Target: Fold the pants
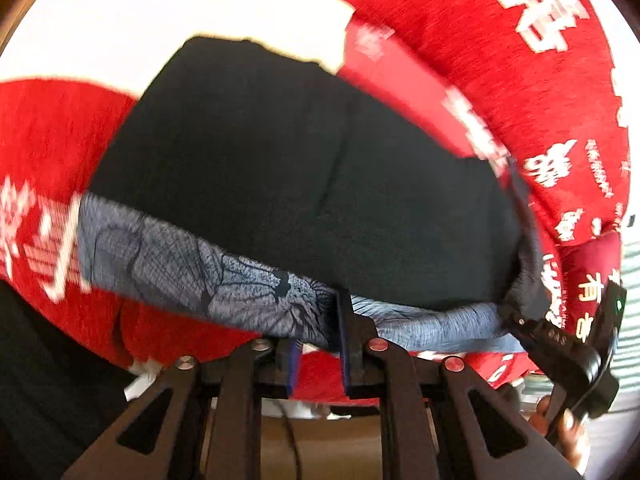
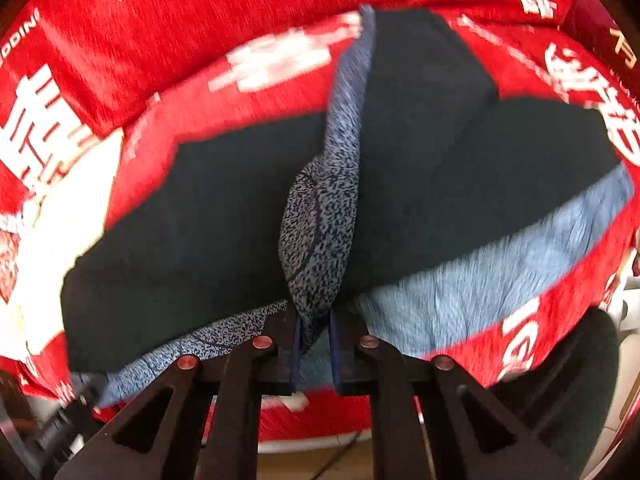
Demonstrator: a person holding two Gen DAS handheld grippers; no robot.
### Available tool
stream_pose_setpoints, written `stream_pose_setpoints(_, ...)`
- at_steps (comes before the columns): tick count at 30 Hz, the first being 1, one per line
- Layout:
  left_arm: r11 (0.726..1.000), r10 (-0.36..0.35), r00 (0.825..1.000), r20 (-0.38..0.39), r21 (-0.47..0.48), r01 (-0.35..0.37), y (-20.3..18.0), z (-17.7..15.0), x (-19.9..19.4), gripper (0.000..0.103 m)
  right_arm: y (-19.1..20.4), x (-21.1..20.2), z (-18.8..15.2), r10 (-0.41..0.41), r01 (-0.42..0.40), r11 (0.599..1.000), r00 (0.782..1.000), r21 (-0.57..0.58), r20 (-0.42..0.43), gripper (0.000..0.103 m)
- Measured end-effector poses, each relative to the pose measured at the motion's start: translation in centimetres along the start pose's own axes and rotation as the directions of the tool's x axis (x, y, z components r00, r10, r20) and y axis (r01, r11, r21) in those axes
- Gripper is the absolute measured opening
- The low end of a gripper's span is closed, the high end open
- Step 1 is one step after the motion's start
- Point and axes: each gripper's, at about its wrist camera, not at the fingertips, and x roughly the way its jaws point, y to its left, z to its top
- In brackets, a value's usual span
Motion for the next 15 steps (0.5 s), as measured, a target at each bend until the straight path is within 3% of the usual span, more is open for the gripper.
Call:
stream_pose_setpoints(3,1.000,-0.015,1.000,-0.004,-0.026,0.015,0.7,-0.1,-0.1,0.015,0.7,-0.9,-1.0,-0.007,0.009,0.999,0.999,-0.038,0.047,0.019)
stream_pose_setpoints(5,0.999,0.033,0.999,0.001,0.021,-0.033,0.0,-0.1,-0.6,0.016,1.0,-1.9,-1.3,-0.027,0.031,0.997,0.998,-0.076,0.052,0.033)
stream_pose_setpoints(6,0.997,0.061,0.998,0.005,0.038,-0.061,-0.3,-0.2,-1.0,0.020,1.0,-2.4,-1.6,-0.035,0.040,0.996,0.997,-0.085,0.062,0.045)
stream_pose_setpoints(7,0.995,0.092,0.996,0.011,0.048,-0.093,-0.5,-0.3,-1.3,0.034,0.8,-3.3,-1.9,-0.042,0.050,0.994,0.995,-0.097,0.086,0.052)
stream_pose_setpoints(8,0.987,0.145,0.989,0.025,0.060,-0.146,-0.7,-0.5,-1.8,0.055,0.2,-4.2,-2.2,-0.046,0.059,0.992,0.992,-0.109,0.117,0.053)
stream_pose_setpoints(10,0.963,0.247,0.965,0.091,0.085,-0.254,-1.3,-1.0,-3.0,0.074,0.3,-5.5,-2.0,-0.073,0.102,0.985,0.978,-0.142,0.196,0.056)
stream_pose_setpoints(11,0.953,0.273,0.954,0.127,0.101,-0.286,-1.7,-1.3,-3.6,0.075,0.5,-6.2,-2.0,-0.084,0.124,0.979,0.969,-0.162,0.233,0.058)
stream_pose_setpoints(13,0.944,0.288,0.948,0.136,0.123,-0.305,-2.2,-1.4,-4.1,0.074,1.5,-6.6,-1.3,-0.090,0.160,0.962,0.952,-0.222,0.292,0.071)
stream_pose_setpoints(15,0.936,0.299,0.942,0.154,0.145,-0.320,-3.2,-1.5,-4.5,0.075,2.9,-6.8,-0.3,-0.089,0.186,0.942,0.941,-0.281,0.326,0.073)
